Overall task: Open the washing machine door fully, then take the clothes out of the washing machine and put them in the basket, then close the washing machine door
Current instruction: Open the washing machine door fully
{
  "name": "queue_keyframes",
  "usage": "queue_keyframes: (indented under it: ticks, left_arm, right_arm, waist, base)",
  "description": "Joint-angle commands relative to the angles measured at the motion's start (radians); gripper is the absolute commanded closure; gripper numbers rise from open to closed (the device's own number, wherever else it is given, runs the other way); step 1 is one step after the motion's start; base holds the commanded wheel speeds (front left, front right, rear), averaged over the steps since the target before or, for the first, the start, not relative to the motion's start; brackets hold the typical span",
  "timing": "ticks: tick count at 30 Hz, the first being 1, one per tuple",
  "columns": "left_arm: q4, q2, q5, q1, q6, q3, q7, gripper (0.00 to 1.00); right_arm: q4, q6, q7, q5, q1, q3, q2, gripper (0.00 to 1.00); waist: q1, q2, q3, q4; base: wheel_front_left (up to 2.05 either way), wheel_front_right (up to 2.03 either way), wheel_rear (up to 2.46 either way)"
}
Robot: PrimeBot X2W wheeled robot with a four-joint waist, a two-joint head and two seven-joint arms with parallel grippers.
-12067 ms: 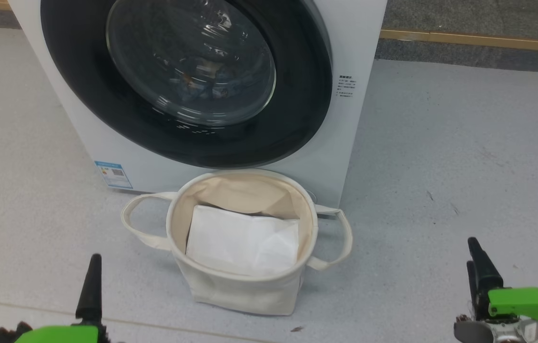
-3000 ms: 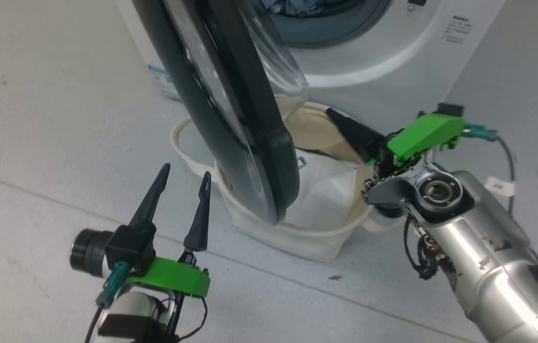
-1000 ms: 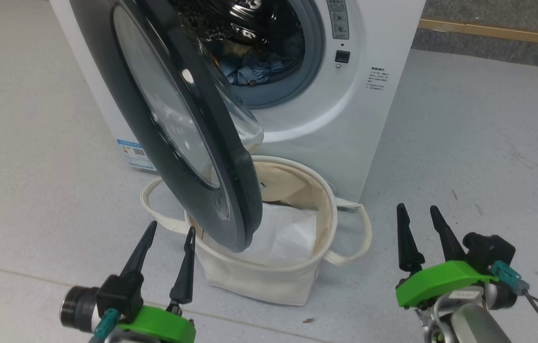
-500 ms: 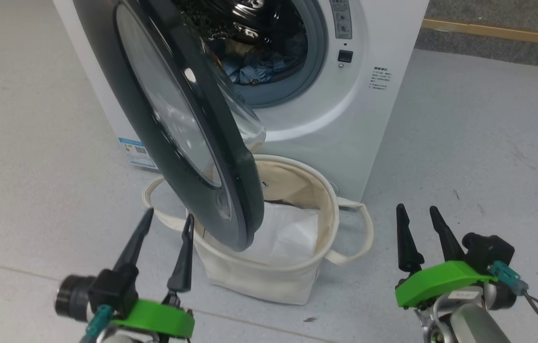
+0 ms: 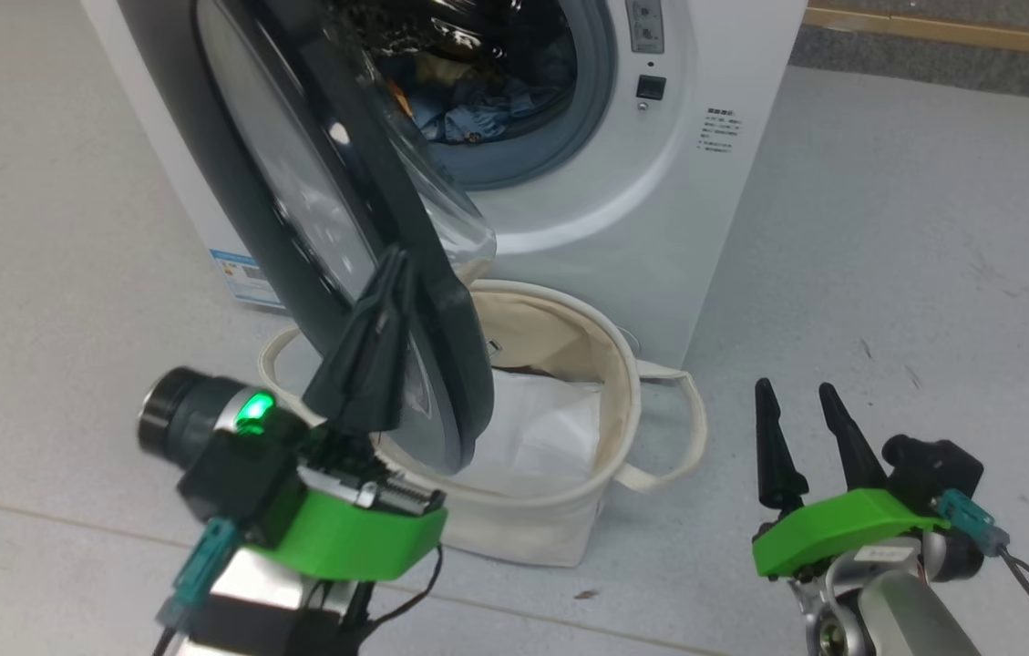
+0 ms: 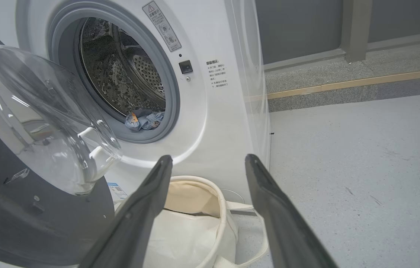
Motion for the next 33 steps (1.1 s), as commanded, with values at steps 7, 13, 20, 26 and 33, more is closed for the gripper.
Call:
queue_keyframes:
  ticks: [7,13,20,26,33]
  left_arm:
    - [0.018,0.0,-0.032,-0.136,0.038,-0.066,0.07,1.0]
    - [0.119,-0.001,-0.074,-0.191,0.115,-0.157,0.112,1.0]
    - [0.225,-0.001,-0.078,-0.215,0.198,-0.215,0.134,1.0]
    - [0.302,-0.001,-0.048,-0.208,0.28,-0.219,0.147,1.0]
    - [0.325,0.0,-0.04,-0.185,0.325,-0.217,0.144,1.0]
  right_arm:
    - [-0.05,0.0,-0.012,0.029,-0.062,0.031,0.011,0.0]
    - [-0.058,0.0,-0.012,0.04,-0.077,0.032,0.011,0.0]
    - [-0.061,0.0,-0.012,0.048,-0.087,0.03,0.011,0.0]
    - [-0.06,0.0,-0.012,0.053,-0.09,0.028,0.011,0.0]
    - [-0.052,0.0,-0.012,0.046,-0.089,0.027,0.011,0.0]
  waist:
    - [0.0,-0.0001,0.043,-0.039]
    - [0.0,-0.0001,0.082,-0.062]
    - [0.0,-0.0001,0.104,-0.067]
    - [0.0,-0.0001,0.111,-0.051]
    - [0.0,-0.0001,0.105,-0.003]
  base:
    - [0.0,0.0,0.0]
    - [0.0,0.0,0.0]
    - [0.0,0.0,0.0]
    - [0.0,0.0,0.0]
    - [0.0,0.0,0.0]
